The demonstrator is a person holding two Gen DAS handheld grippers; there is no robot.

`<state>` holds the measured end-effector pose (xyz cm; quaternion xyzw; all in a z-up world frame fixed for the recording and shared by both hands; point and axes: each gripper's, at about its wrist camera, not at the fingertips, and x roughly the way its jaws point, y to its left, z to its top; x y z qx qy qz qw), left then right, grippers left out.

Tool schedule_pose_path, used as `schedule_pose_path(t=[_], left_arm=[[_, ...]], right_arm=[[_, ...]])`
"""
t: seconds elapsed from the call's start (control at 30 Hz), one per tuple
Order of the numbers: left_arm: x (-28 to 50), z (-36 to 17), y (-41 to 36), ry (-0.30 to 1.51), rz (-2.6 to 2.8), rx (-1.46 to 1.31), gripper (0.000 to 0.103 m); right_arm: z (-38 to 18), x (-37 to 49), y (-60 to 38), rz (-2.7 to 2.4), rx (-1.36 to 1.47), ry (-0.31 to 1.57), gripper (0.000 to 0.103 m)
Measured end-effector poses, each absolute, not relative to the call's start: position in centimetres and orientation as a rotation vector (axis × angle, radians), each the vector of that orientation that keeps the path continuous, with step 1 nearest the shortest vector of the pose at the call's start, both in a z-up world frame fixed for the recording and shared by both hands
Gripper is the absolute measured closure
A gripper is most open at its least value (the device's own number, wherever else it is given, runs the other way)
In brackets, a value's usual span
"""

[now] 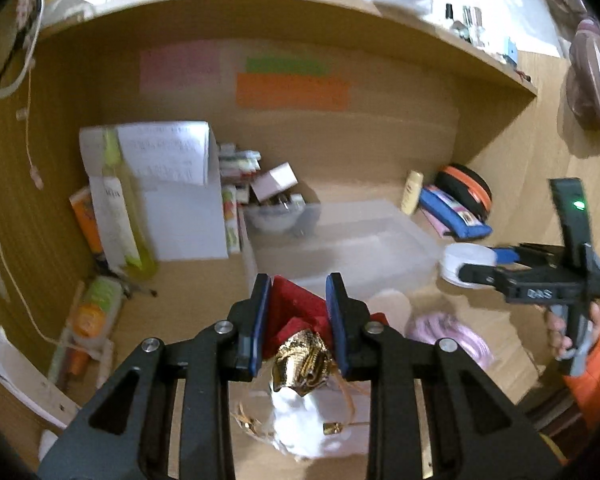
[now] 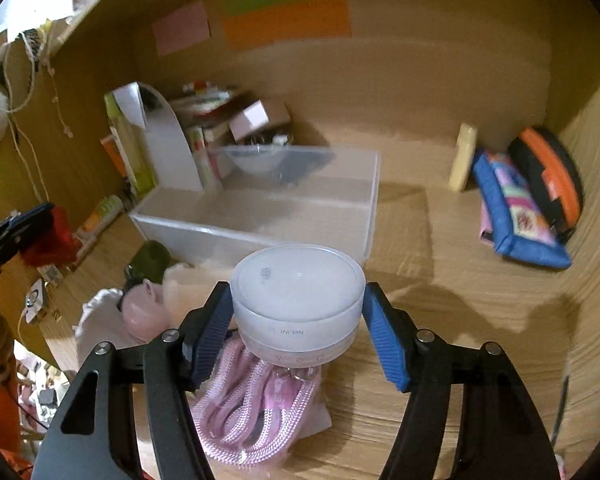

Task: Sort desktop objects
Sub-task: 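Carry both items over the clear bin and open both grippers to drop them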

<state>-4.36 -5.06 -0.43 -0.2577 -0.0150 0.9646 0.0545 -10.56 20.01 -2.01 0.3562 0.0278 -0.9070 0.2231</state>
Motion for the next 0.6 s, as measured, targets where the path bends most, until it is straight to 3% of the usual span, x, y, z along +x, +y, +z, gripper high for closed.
schedule_pose_path(t=[0.6], left_arm=[[-12.4, 2.7, -4.4, 0.009, 3.017, -0.722, 0.075]], right_arm=[[3.5, -12.9, 19.1, -2.543, 0.793, 0.064, 0.041]])
